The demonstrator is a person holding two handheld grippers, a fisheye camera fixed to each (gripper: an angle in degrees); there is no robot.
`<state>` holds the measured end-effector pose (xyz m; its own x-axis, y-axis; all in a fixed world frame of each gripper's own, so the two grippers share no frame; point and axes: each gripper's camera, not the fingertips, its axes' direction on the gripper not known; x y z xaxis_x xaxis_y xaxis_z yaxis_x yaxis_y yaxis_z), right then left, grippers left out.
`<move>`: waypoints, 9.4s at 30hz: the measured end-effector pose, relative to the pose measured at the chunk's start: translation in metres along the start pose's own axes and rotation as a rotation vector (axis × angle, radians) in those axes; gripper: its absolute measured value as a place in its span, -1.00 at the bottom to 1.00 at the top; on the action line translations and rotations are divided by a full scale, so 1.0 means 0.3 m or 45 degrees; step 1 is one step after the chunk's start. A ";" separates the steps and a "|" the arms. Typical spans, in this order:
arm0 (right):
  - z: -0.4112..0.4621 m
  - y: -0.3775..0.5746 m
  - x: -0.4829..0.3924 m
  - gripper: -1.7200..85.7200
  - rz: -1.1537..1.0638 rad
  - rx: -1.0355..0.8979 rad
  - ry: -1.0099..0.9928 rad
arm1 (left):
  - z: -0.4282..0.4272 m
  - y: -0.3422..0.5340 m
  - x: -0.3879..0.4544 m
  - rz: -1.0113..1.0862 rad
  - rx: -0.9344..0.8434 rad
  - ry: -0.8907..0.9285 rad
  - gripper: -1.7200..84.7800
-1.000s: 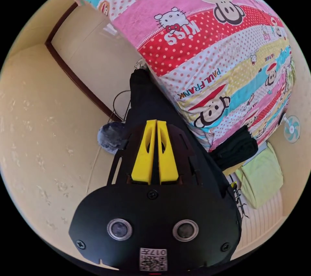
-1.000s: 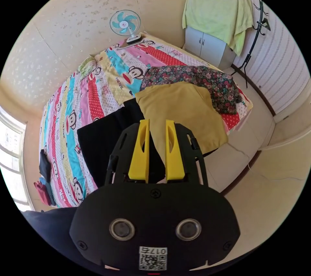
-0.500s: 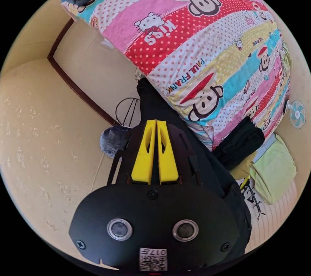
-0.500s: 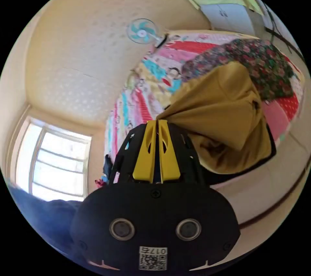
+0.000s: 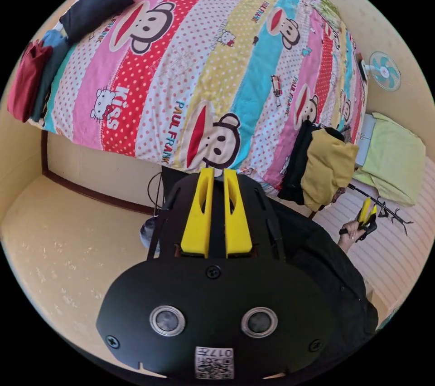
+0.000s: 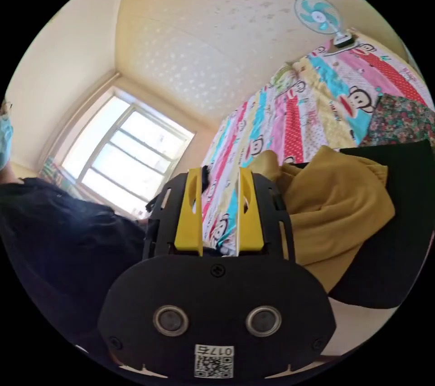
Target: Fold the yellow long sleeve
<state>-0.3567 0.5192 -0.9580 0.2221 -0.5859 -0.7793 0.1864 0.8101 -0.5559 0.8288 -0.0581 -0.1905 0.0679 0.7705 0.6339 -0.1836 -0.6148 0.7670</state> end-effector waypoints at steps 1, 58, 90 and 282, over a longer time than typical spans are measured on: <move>0.015 -0.042 0.032 -0.67 0.029 -0.001 0.152 | 0.005 -0.028 0.028 0.051 0.002 0.036 -0.84; 0.449 -0.355 -0.019 -0.76 -0.015 -0.712 0.967 | 0.940 -0.875 0.179 0.415 -0.475 1.312 -0.86; -0.076 0.729 -1.130 -0.90 -0.474 0.792 0.807 | -0.032 -0.315 0.592 1.130 -0.040 1.389 -0.97; 0.530 -0.513 0.114 -0.89 1.188 0.227 0.268 | -0.936 0.708 -0.991 -0.760 0.124 0.856 -0.81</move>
<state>-0.2256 0.3710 -0.8532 0.1819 0.3197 -0.9299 0.1686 0.9215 0.3498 0.4942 -0.3704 -0.2441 -0.4675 0.8830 -0.0410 -0.2159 -0.0691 0.9740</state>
